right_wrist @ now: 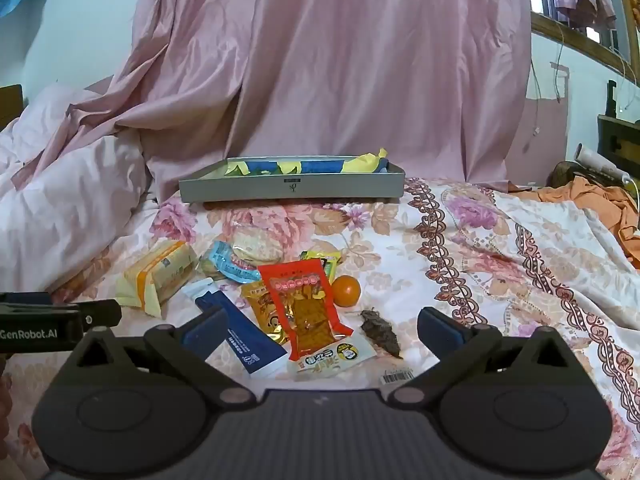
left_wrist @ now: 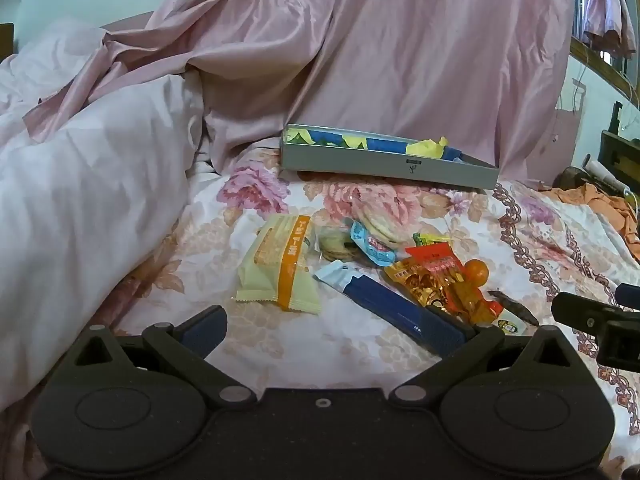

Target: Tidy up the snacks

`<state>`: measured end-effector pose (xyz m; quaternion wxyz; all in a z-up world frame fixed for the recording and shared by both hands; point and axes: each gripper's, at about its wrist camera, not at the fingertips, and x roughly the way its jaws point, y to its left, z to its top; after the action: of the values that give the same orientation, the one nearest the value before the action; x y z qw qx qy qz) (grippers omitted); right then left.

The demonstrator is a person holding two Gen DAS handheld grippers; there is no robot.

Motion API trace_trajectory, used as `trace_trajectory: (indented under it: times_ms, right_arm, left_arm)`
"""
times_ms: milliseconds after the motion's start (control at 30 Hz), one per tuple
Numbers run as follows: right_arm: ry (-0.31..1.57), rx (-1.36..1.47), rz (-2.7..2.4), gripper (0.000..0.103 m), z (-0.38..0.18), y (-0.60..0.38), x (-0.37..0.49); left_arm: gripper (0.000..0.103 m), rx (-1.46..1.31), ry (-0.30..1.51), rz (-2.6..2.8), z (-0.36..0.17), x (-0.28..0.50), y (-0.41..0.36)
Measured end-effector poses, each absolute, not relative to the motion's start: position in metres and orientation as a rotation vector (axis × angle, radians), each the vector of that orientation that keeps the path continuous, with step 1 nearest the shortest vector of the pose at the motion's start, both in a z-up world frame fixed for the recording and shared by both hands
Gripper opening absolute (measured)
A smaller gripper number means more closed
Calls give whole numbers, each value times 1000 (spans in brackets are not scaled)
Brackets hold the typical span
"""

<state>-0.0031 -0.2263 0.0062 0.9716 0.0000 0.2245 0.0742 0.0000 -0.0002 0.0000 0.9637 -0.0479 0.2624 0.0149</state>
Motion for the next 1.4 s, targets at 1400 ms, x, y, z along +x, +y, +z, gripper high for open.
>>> trace_trajectory:
  times_ms: [1400]
  right_arm:
    - [558,2,148,103,-2,-224,0]
  left_arm:
    - [102,-94,582,36,-7,1,-1]
